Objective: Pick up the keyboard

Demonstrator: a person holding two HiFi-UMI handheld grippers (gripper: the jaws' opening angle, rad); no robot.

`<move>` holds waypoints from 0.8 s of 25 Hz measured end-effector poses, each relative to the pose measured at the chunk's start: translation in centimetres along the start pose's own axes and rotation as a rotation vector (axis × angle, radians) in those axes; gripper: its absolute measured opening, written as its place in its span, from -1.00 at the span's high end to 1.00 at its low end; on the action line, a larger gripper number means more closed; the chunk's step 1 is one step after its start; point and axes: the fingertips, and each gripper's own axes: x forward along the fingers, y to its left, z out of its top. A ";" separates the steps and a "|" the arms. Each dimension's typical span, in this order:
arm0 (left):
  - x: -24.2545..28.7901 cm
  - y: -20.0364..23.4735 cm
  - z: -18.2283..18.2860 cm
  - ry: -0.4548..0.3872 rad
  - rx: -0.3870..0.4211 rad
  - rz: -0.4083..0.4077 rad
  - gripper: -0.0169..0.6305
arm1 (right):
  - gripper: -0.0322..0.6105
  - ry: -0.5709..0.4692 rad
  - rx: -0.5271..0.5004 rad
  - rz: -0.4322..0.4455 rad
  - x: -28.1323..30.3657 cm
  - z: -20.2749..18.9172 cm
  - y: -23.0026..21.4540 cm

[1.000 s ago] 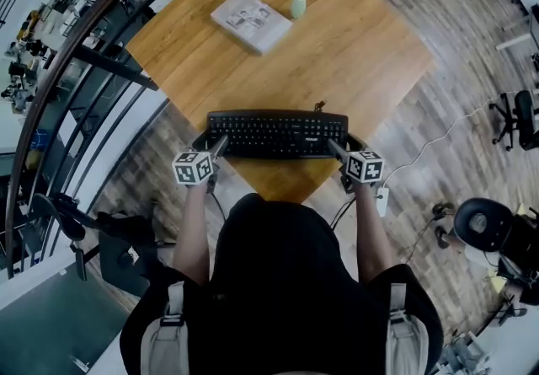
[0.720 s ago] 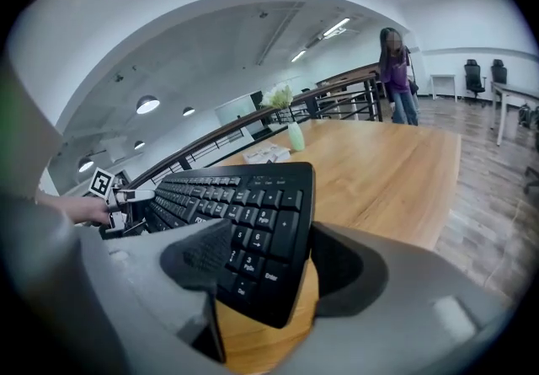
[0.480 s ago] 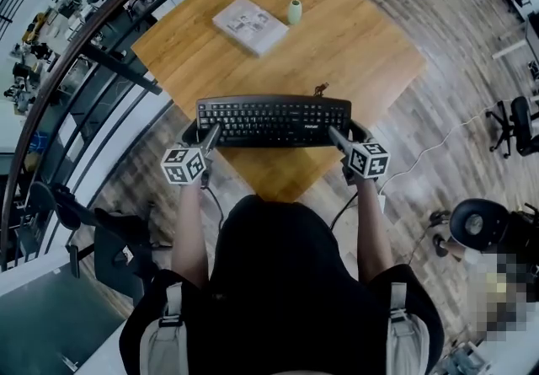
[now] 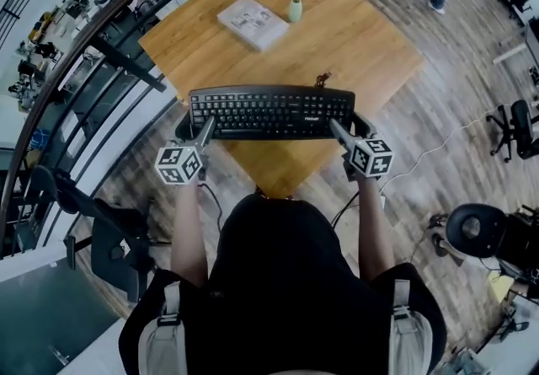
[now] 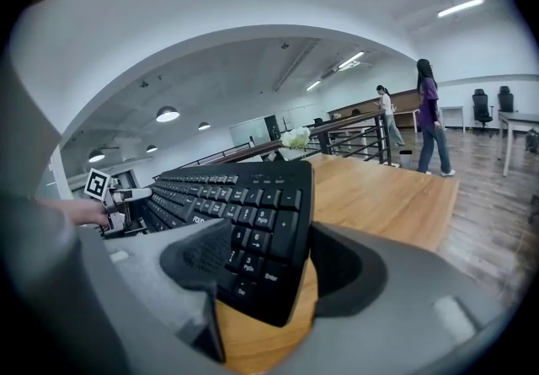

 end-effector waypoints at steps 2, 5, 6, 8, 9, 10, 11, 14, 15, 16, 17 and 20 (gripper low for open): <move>-0.9 -0.5 0.4 -0.015 0.004 0.002 0.10 | -0.03 -0.016 -0.009 0.010 -0.8 0.3 0.4; -2.0 -1.2 0.8 -0.032 0.010 0.008 0.10 | -0.03 -0.036 -0.022 0.018 -1.8 0.5 0.9; -2.5 -1.4 0.9 -0.037 0.014 0.011 0.10 | -0.03 -0.041 -0.024 0.019 -2.2 0.4 1.0; -3.7 -2.1 1.0 -0.045 0.022 0.014 0.10 | -0.03 -0.050 -0.029 0.025 -3.3 0.1 1.5; -4.3 -2.5 1.2 -0.051 0.026 0.015 0.10 | -0.03 -0.055 -0.034 0.030 -3.8 0.1 1.8; -4.9 -2.8 1.3 -0.058 0.029 0.017 0.10 | -0.03 -0.061 -0.040 0.035 -4.3 0.2 1.9; -5.3 -3.1 1.5 -0.066 0.031 0.020 0.10 | -0.03 -0.068 -0.047 0.038 -4.8 0.4 2.1; -6.3 -3.8 1.9 -0.092 0.033 0.027 0.10 | -0.03 -0.088 -0.069 0.044 -5.7 1.0 2.4; -6.7 -4.1 2.0 -0.102 0.034 0.029 0.10 | -0.03 -0.094 -0.077 0.046 -6.0 1.2 2.5; -7.1 -4.3 2.2 -0.112 0.036 0.031 0.10 | -0.03 -0.100 -0.085 0.048 -6.3 1.4 2.7; -7.6 -4.5 2.4 -0.122 0.038 0.032 0.10 | -0.03 -0.107 -0.091 0.051 -6.7 1.6 2.9; -8.9 -5.2 2.9 -0.150 0.045 0.037 0.10 | -0.03 -0.128 -0.107 0.055 -7.9 2.0 3.6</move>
